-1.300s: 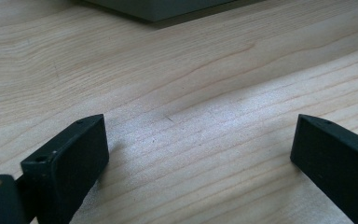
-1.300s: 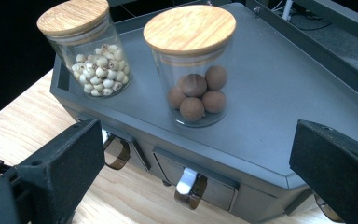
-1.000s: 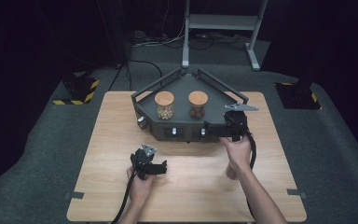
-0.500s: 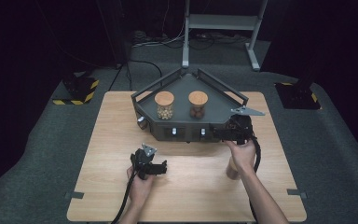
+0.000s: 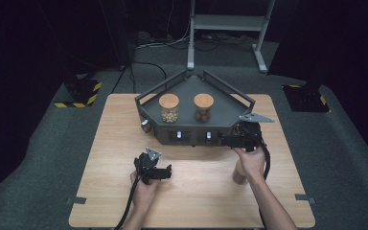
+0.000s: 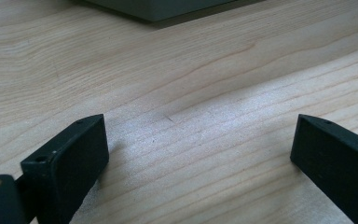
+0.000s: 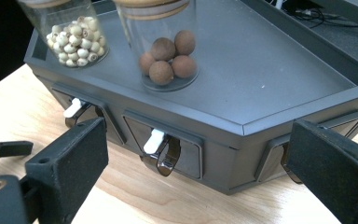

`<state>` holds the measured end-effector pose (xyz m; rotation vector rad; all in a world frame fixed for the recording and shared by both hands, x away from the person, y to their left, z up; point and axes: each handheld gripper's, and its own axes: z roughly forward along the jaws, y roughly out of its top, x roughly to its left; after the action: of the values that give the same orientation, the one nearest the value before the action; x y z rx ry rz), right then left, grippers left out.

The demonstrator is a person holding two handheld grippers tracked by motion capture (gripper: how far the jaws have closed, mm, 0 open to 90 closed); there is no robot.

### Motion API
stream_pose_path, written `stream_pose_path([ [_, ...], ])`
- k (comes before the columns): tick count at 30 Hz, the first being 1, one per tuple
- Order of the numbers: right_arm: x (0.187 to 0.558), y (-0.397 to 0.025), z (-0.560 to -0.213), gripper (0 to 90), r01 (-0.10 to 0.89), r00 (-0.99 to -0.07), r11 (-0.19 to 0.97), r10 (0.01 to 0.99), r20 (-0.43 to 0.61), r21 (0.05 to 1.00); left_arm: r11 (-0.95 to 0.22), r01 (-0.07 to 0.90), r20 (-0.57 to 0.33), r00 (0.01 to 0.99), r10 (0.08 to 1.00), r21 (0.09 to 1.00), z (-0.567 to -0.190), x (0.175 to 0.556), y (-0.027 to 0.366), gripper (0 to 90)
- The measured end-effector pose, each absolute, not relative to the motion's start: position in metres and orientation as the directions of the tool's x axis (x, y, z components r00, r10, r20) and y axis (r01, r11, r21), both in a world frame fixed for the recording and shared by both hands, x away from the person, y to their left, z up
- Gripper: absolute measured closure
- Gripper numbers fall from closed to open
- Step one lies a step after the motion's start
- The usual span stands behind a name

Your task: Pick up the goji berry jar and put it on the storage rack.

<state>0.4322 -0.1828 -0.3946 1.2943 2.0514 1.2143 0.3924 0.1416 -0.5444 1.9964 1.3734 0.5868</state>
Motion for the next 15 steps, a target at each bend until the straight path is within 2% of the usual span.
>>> stream_pose_path([
  [15,0.4283,-0.1915,-0.4043,6.1,0.516,-0.465,0.176,0.880,0.101,0.838,-0.252,0.651,0.006,0.355,0.935,0.717,-0.5444,0.3924,0.1416,4.3],
])
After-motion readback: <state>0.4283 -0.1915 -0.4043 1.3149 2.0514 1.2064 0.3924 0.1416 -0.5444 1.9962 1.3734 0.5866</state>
